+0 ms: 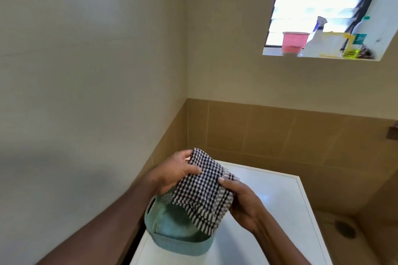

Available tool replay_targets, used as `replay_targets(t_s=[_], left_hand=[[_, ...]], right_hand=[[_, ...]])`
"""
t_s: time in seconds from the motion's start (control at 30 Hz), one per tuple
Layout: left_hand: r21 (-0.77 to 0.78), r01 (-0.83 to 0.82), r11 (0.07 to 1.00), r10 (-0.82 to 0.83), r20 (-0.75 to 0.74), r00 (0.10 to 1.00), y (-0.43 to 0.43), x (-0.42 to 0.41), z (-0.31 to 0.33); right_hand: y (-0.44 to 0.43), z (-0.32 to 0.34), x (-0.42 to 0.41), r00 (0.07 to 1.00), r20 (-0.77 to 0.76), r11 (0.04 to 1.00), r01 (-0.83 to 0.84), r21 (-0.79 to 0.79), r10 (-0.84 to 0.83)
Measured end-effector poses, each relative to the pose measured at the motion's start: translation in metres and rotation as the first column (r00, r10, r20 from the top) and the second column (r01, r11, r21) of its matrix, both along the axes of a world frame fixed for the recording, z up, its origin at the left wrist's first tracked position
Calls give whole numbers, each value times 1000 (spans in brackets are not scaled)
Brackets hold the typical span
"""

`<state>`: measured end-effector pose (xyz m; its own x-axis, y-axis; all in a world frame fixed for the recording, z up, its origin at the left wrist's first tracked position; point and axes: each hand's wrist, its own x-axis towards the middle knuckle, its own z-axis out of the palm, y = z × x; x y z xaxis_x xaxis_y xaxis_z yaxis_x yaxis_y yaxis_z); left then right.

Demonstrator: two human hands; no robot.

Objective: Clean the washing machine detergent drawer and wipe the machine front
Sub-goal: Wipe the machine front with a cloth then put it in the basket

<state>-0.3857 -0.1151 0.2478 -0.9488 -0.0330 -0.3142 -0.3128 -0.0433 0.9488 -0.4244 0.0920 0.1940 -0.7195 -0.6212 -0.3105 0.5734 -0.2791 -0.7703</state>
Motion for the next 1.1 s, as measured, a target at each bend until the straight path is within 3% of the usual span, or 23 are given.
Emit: replay_targets(t_s=[0.07, 0.17, 0.3, 0.4, 0.5, 0.6, 0.7, 0.77, 0.87, 1.0, 1.1], left_hand=[[-50, 57, 997, -57, 10, 998, -3, 5, 6], [-139, 28, 990, -45, -122, 991, -6, 7, 25], [49, -14, 999, 30, -346, 938, -6, 5, 58], [51, -20, 999, 38, -384, 923, -2, 5, 57], [-8, -43, 999, 37, -365, 930, -2, 2, 41], [-7, -37, 999, 32, -373, 927, -2, 2, 34], [23, -126, 992, 126, -365, 922, -2, -2, 31], [71, -151, 986, 166, -297, 941, -3, -8, 22], [82, -92, 992, 105, -166, 981, -3, -8, 12], [368, -32, 929, 64, -76, 995, -2, 4, -1], [450, 8, 893, -11, 4, 1000, -3, 9, -16]], right_hand=[[0, 3, -5, 1000, -7, 999, -29, 18, 29], [2, 23, -22, 986, -140, 995, 96, 40, -90], [12, 66, -33, 889, -408, 976, 163, -143, -208], [13, 70, -35, 826, -516, 974, 192, -120, -227], [10, 57, -36, 790, -581, 979, 195, -61, -194], [9, 60, -29, 832, -504, 973, 209, -98, -229], [4, 63, -28, 819, -477, 946, 305, -111, -320], [3, 63, -30, 832, -457, 938, 348, -9, -313], [4, 64, -25, 843, -518, 946, 272, 176, -146], [9, 70, -19, 733, -671, 961, 254, 111, -116], [11, 69, -21, 619, -783, 913, 353, 207, -61]])
